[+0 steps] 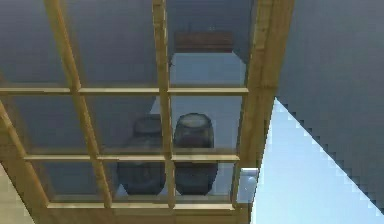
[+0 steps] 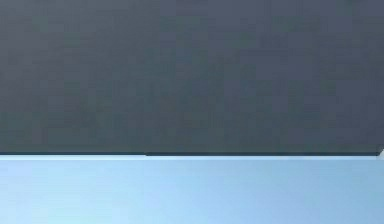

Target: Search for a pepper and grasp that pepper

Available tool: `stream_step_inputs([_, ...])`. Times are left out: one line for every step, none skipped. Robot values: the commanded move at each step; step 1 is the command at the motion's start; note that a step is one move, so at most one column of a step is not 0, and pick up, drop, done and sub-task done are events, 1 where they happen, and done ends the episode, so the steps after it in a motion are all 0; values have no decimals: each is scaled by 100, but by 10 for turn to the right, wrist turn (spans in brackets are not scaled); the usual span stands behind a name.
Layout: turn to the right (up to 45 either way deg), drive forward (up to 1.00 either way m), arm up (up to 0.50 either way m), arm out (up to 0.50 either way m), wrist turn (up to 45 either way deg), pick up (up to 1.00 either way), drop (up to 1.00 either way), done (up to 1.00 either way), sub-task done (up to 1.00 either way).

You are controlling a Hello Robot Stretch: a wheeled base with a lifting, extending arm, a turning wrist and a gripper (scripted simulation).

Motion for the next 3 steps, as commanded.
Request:
stream_step_inputs([-450,0,0,0,0,0,0,0,0])
stream_step_inputs([-420,0,0,0,0,0,0,0,0])
stream_step_inputs([0,85,0,0,0,0,0,0,0])
